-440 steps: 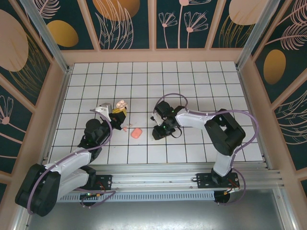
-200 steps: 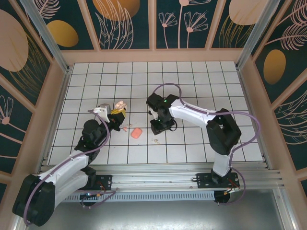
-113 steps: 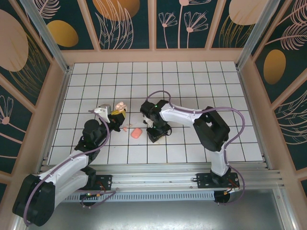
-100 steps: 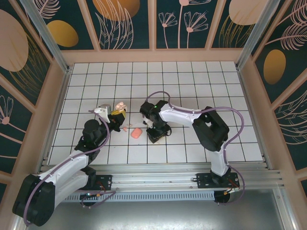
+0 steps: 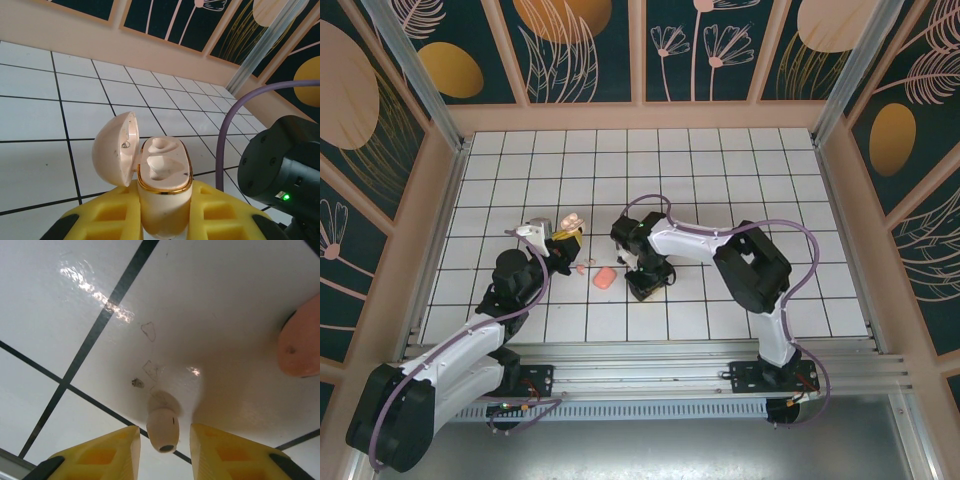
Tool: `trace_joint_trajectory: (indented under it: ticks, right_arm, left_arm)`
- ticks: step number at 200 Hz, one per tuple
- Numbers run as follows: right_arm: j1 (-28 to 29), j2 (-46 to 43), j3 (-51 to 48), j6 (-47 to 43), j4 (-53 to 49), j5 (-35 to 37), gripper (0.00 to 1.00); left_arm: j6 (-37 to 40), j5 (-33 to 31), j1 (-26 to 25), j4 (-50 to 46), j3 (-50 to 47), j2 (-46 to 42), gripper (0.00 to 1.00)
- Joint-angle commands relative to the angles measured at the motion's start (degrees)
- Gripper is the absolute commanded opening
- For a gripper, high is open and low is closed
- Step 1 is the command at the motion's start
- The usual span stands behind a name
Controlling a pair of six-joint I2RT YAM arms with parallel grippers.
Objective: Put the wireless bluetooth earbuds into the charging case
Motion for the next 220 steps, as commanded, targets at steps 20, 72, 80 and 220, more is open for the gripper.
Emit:
trace_joint_trajectory:
  ticks: [20, 72, 80, 220]
  right_arm:
    - [0.4, 1.0, 0.3, -1.3, 2.3, -1.1, 0.29]
    - [0.5, 1.4, -0.4, -1.2, 3.3, -0.9, 0.21]
    - [0.5, 1.4, -0.6, -1.2, 3.2, -0.7, 0.20]
    - [-7.4, -19.4, -10.7, 6.8, 22.3, -1.6, 0.13]
  left_arm:
    - [-0.8, 0.3, 0.4, 0.7, 1.3, 0.3, 0.15]
    - [-0.6, 0.7, 0.4, 0.2, 1.9, 0.7, 0.15]
    - [-0.5, 0.9, 0.4, 0.0, 2.1, 0.8, 0.15]
    - [5.4, 18.7, -0.6, 27.0, -1.9, 8.6, 0.11]
